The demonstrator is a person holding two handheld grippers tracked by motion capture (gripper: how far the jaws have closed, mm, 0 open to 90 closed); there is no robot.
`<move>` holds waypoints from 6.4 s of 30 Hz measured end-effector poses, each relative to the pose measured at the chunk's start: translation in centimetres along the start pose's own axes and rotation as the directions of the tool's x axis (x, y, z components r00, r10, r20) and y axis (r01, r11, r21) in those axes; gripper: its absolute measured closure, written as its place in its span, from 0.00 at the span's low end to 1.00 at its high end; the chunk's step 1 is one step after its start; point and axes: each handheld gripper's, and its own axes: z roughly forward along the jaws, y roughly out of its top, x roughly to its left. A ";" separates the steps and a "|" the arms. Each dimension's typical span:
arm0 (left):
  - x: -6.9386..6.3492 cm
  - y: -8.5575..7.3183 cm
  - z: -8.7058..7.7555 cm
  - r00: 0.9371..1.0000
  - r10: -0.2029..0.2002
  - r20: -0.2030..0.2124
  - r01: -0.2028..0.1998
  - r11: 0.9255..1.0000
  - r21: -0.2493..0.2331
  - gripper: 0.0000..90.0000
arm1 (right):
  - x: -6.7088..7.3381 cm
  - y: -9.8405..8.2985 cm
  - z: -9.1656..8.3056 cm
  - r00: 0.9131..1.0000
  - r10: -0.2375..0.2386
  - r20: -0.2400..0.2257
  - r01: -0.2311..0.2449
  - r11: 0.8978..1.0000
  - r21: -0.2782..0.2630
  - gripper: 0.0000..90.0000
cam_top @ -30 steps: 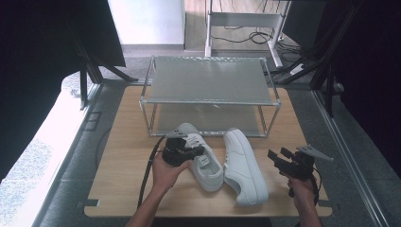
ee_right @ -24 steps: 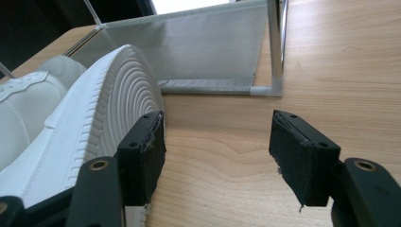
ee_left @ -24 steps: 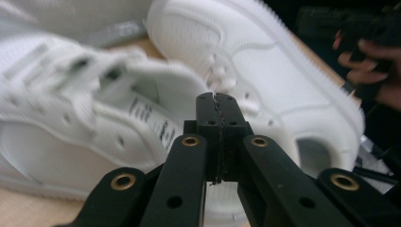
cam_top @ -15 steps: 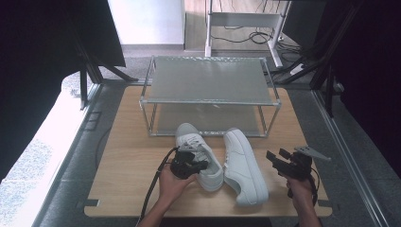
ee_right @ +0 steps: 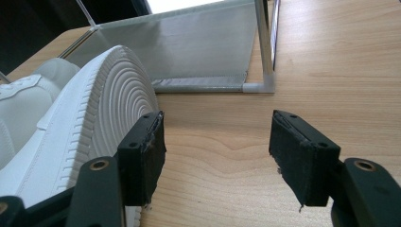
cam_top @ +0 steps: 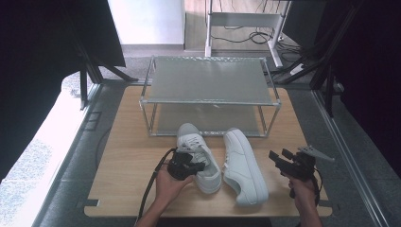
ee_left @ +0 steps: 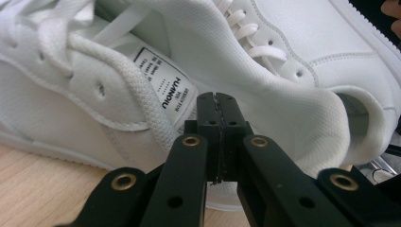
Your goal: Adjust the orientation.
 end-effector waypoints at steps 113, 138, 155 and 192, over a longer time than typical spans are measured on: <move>6.5 -4.0 -7.9 0.993 -0.107 -0.045 0.095 0.972 -0.215 0.37 | 14.5 -1.6 1.2 0.827 -0.495 -0.266 0.550 0.811 0.200 1.00; 6.3 -4.1 -7.3 0.993 -0.106 -0.043 0.096 0.976 -0.197 0.37 | 3.8 0.1 -0.2 0.946 -0.308 -0.099 0.323 0.912 0.254 1.00; 6.4 -4.1 -8.2 0.993 -0.113 -0.041 0.101 0.969 -0.224 0.38 | 8.0 1.3 -4.1 0.918 -0.371 -0.138 0.384 0.920 0.077 0.98; 6.5 -4.2 -8.6 0.992 -0.120 -0.041 0.108 0.967 -0.231 0.38 | 5.9 -3.1 -5.2 0.937 -0.315 -0.151 0.332 0.937 0.109 0.88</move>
